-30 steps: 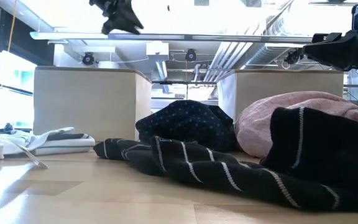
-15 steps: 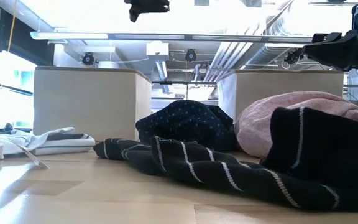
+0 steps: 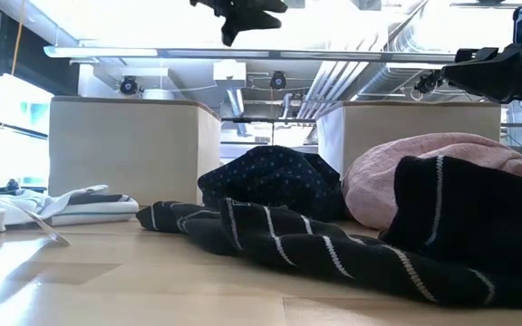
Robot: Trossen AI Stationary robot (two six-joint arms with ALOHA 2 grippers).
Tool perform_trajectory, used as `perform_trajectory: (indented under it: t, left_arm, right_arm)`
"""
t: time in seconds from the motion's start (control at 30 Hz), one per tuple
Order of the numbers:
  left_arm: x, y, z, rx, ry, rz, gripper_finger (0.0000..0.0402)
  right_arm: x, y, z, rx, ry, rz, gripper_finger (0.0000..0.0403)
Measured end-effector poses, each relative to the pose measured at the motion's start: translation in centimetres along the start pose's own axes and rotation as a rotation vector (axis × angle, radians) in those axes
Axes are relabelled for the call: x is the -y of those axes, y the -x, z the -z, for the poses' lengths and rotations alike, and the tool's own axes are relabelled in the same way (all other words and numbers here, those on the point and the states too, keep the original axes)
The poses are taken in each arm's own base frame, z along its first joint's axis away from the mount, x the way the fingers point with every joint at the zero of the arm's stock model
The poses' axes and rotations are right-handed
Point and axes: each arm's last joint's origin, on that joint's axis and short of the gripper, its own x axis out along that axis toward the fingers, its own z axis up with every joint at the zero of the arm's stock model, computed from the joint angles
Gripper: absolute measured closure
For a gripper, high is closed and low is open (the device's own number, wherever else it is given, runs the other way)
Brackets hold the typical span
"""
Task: Sort clothes
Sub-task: Put the dark blue polo shirt into the left laundry organizer
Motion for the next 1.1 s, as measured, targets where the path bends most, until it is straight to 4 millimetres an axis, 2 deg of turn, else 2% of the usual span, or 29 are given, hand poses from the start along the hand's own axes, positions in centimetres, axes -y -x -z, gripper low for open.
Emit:
perform_trajectory:
  t: [0.23,0.4,0.53,0.73,1.1]
  left_arm:
    - [-0.8,-2.7,1.9,-0.086,0.073,-0.013,0.0192]
    - [-2.2,-5.2,3.8,-0.155,0.212,-0.056,0.0169]
    - [-2.8,-6.7,5.3,-0.216,0.224,-0.075,0.0164]
    - [-3.1,-7.8,7.0,-0.364,0.284,-0.121,0.0164]
    - [-2.5,-10.7,6.6,-0.518,0.19,-0.125,0.0164]
  right_arm:
    - [0.0,0.0,0.0,0.003,0.0,-0.005,0.0402]
    - [0.0,0.0,0.0,0.003,0.0,-0.005,0.0402]
    - [0.0,0.0,0.0,0.002,0.0,-0.004,0.0402]
    - [0.0,0.0,0.0,0.001,0.0,-0.002,0.0402]
    - [0.0,0.0,0.0,-0.001,0.0,0.001,0.0402]
